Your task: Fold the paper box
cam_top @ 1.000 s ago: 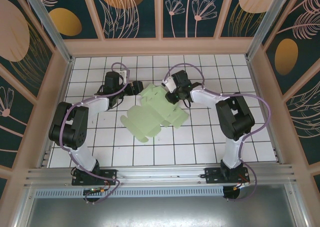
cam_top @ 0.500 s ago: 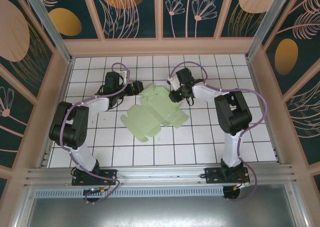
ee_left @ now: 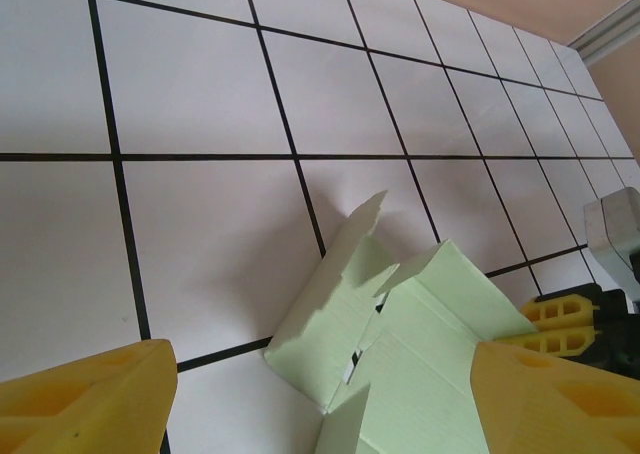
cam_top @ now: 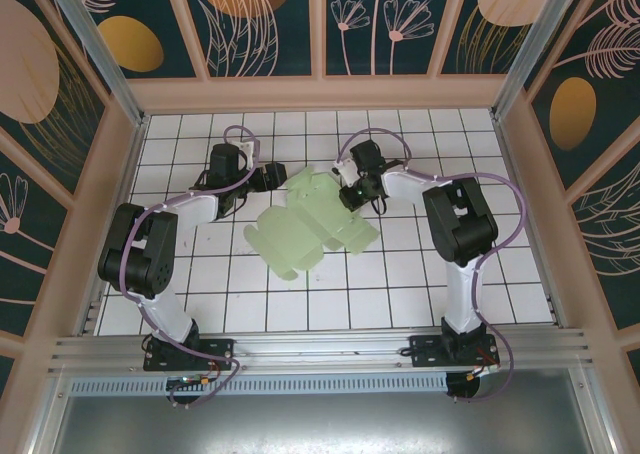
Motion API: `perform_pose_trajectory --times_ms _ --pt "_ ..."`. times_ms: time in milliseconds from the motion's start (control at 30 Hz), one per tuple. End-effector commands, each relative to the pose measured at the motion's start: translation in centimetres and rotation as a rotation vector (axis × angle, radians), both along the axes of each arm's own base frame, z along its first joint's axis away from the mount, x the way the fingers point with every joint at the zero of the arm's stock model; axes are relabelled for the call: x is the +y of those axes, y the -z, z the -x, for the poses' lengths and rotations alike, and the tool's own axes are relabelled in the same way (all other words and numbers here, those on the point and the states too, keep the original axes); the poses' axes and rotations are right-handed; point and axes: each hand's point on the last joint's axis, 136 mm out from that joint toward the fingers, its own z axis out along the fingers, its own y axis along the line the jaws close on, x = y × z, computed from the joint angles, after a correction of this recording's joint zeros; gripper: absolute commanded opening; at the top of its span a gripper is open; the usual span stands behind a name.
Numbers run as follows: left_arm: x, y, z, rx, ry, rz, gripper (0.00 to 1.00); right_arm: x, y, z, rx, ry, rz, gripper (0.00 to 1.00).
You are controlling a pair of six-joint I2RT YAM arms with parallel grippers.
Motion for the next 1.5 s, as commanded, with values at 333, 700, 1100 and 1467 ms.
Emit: perform_pose_trajectory --times_ms 333,700,1100,1467 --pt "2.6 -0.9 -0.9 -0.017 -0.088 0.041 0.77 0.5 -3.6 -0.4 -0.358 -0.126 0.293 0.00" --pt "6.5 0.9 -1.0 0.040 -0.199 0.041 0.81 1.2 -10.1 0.6 -0.901 -0.186 0.629 0.00" --pt "6.1 1.5 -2.0 0.044 -0.189 0.086 0.81 2.4 -14.6 1.8 -1.276 -0.184 0.791 0.00" --pt "4.3 4.0 -2.5 0.131 -0.109 0.150 0.79 3.5 -11.4 2.1 -1.316 -0.267 0.837 0.00"
